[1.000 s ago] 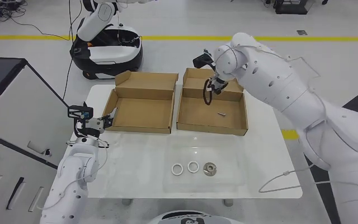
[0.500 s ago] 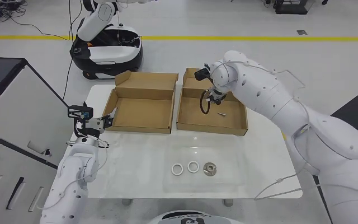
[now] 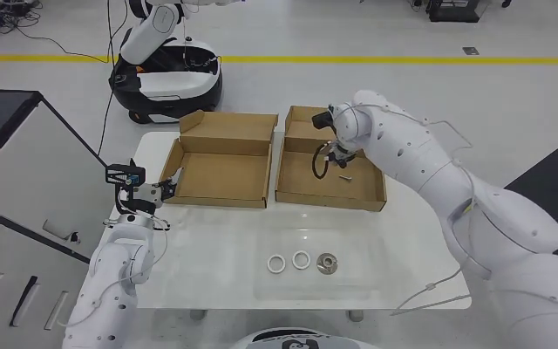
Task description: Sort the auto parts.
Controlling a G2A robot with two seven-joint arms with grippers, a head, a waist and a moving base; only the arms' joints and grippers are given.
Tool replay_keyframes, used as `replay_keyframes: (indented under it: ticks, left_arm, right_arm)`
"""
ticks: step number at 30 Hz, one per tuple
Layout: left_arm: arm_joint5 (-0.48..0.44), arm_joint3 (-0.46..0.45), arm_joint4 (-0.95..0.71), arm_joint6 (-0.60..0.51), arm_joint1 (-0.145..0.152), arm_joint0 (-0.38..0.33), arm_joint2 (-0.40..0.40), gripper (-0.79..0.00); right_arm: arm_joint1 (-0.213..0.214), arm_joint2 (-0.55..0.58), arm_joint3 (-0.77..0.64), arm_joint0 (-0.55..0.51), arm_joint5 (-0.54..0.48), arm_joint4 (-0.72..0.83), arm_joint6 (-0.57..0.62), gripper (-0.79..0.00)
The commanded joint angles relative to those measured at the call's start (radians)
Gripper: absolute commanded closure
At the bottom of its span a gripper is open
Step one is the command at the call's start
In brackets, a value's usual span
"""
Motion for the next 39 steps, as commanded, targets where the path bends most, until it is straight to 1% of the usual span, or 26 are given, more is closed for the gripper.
replay_keyframes:
  ticks: [1,22,39]
  left_arm:
    - [0.000,0.000,0.000,0.000,0.000,0.000,0.000,-0.785]
    - [0.000,0.000,0.000,0.000,0.000,0.000,0.000,-0.785]
    - [0.000,0.000,0.000,0.000,0.000,0.000,0.000,-0.785]
  right_arm:
    - [-0.001,0.006,0.007,-0.006,0.008,-0.002,-0.007,0.000]
    - [0.000,0.059,0.055,-0.095,0.050,-0.057,-0.084,0.000]
    - [-0.009,0.092,0.060,-0.136,0.050,-0.093,-0.079,0.000]
